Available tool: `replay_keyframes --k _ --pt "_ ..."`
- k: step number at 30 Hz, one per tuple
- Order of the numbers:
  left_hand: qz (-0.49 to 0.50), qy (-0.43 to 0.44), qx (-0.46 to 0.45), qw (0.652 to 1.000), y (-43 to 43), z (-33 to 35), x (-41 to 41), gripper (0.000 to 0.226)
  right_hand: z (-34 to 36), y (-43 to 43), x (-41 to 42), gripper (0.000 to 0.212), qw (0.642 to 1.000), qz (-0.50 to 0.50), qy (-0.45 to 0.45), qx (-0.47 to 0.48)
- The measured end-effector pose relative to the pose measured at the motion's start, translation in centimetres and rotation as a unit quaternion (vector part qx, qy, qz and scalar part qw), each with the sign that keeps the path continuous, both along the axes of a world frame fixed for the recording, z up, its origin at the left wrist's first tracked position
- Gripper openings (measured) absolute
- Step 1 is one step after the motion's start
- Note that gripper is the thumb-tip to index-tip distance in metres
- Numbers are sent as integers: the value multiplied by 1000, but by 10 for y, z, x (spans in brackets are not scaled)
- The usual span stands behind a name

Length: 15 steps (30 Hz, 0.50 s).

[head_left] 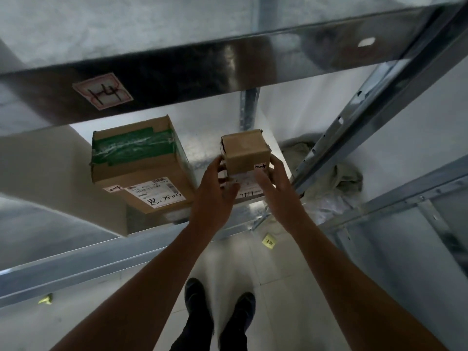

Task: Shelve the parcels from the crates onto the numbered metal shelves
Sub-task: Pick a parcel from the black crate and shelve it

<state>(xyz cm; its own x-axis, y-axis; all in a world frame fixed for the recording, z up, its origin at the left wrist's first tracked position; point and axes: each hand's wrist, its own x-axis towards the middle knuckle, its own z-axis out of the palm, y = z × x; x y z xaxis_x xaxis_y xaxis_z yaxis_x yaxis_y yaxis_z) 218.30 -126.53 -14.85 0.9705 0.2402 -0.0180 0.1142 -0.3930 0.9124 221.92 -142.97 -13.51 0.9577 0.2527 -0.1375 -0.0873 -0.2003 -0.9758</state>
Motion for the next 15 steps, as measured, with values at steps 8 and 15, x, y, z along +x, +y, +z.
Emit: replay_keyframes --k 8,15 --pt "38 -11 8 999 -4 -17 13 71 0 16 17 66 998 -43 35 5" --pt "29 -18 -13 999 -6 -2 4 81 13 9 14 54 996 -31 -55 -65"
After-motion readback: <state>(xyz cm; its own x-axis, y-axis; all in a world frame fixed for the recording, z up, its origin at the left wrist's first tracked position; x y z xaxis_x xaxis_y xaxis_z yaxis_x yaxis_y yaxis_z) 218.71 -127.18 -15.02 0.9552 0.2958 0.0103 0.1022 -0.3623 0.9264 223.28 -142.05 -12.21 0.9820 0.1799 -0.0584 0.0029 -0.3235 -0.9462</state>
